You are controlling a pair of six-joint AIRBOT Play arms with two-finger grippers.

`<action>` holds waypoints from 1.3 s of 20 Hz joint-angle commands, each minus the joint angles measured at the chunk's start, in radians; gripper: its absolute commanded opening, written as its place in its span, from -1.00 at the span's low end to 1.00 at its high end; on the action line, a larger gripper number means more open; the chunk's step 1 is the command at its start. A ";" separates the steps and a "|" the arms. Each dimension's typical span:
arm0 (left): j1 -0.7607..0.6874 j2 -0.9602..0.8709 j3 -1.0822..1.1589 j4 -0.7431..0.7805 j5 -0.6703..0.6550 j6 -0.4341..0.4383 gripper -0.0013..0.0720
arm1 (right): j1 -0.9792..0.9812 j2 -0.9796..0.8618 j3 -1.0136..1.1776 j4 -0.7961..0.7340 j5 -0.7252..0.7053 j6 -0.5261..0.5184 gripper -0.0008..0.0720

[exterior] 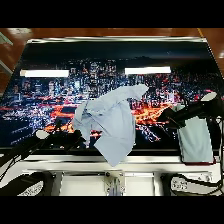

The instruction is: Fold the shirts.

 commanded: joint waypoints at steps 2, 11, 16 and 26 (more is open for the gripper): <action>-0.003 -0.008 0.039 -0.021 -0.039 0.112 -0.85 | 0.135 0.001 -0.125 0.017 -0.066 -0.008 0.88; 0.020 0.143 0.165 0.087 -0.194 0.129 -0.85 | 0.491 -0.089 -0.162 0.130 -0.229 0.061 0.88; 0.055 0.227 0.222 0.088 -0.195 0.134 -0.85 | 0.581 -0.120 -0.161 0.150 -0.289 0.117 -0.58; 0.128 0.423 1.001 0.337 -0.171 0.238 -0.85 | 0.355 0.453 0.486 -0.132 -0.269 0.013 -0.81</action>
